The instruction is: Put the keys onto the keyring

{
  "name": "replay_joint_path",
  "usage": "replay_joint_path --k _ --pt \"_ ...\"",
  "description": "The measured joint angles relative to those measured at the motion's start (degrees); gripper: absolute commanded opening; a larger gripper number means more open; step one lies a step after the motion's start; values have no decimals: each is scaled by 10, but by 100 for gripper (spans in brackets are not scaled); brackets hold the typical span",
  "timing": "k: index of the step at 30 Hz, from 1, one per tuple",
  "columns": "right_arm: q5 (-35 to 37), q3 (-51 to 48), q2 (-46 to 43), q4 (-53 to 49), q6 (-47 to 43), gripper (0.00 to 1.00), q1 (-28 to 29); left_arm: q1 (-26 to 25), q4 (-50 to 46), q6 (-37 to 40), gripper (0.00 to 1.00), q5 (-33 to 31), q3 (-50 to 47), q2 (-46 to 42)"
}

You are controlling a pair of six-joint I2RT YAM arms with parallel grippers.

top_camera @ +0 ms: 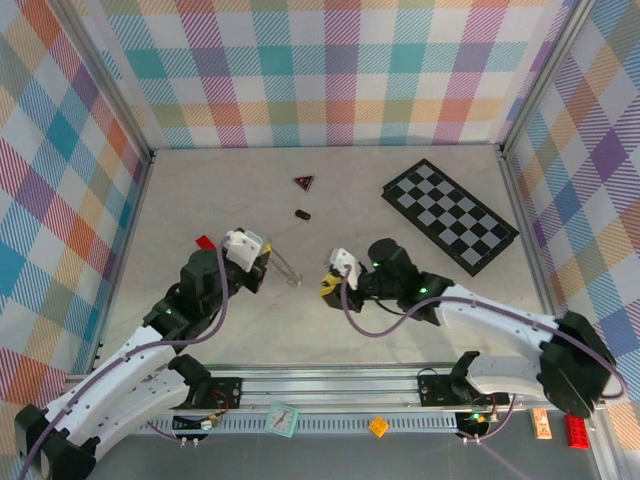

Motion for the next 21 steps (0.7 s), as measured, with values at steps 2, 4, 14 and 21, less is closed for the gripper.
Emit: replay_joint_path --k 2,4,14,21 --pt "-2 22 51 9 12 31 27 33 -14 -11 0 -16 6 -6" --pt "-2 49 105 18 12 32 51 65 -26 -21 0 -32 9 -15" --pt "21 232 363 58 -113 35 116 188 -39 -73 0 -89 9 -35" --pt "30 357 503 72 -178 37 127 240 -33 -103 0 -89 9 -36"
